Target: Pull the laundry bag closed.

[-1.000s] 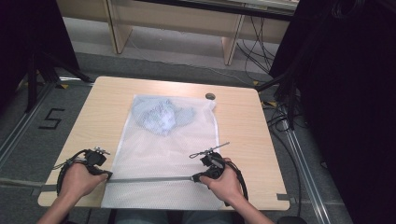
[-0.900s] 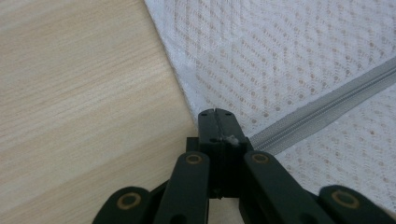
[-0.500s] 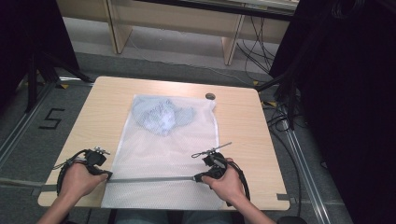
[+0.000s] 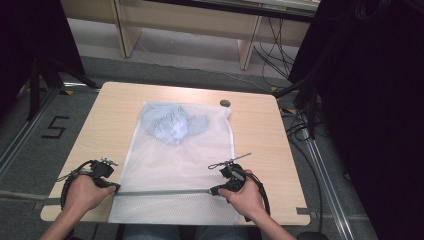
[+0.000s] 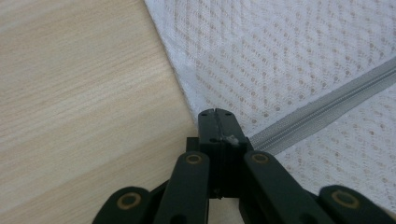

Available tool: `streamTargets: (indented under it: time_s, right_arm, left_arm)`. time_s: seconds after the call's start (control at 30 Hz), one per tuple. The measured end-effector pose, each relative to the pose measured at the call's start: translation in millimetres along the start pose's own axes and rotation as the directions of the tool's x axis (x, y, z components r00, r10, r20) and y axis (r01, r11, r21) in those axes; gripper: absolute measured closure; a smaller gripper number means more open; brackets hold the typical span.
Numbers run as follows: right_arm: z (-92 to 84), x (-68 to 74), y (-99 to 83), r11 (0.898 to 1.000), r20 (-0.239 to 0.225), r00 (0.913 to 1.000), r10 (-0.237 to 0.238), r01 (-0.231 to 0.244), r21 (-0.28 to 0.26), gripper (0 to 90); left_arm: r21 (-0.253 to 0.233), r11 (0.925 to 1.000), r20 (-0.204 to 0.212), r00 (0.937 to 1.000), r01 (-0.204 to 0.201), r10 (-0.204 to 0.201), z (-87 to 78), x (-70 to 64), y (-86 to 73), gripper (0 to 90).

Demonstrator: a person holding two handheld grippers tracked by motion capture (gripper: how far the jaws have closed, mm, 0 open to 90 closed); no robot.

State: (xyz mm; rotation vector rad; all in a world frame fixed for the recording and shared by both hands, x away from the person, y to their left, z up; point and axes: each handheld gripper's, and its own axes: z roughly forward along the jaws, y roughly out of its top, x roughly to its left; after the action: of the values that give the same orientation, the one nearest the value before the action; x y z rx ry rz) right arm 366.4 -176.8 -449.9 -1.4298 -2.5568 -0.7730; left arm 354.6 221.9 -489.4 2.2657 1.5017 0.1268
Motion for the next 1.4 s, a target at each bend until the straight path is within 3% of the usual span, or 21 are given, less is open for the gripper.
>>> streamTargets:
  time_s: [0.47, 0.5, 0.83, 1.1, 1.4]
  right_arm:
    - [-1.7, -4.4, -2.0, 1.0, -0.008, 1.0, 0.004, -0.004, -0.003, 87.1]
    - [-2.6, -2.7, -2.8, 0.999, -0.002, 0.9991, 0.041, -0.041, 0.002, 87.0]
    - [-3.8, -5.4, -4.8, 0.998, 0.004, 0.9983, 0.058, -0.058, 0.014, 87.0]
    - [-4.0, -8.4, -6.1, 1.0, -0.001, 0.9997, 0.026, -0.026, 0.006, 87.0]
    - [-5.7, -8.4, -8.5, 0.999, 0.007, 0.9988, 0.049, -0.049, 0.003, 87.0]
  left_arm:
    - [0.003, 1.0, 0.0, 1.0, -0.001, 0.001, -0.1, 0.0, 0.1, 89.8]
    - [-0.001, 1.0, 0.0, 1.0, 0.0, 0.0, 0.1, 0.0, -0.1, 89.8]
    - [0.004, 1.0, -0.002, 1.0, -0.001, 0.001, -0.1, -0.1, 0.1, 89.8]
    - [-0.002, 1.0, 0.0, 1.0, 0.001, -0.001, 0.1, -0.1, -0.1, 89.8]
    - [0.004, 1.0, -0.004, 1.0, -0.001, 0.001, -0.3, -0.2, 0.2, 89.8]
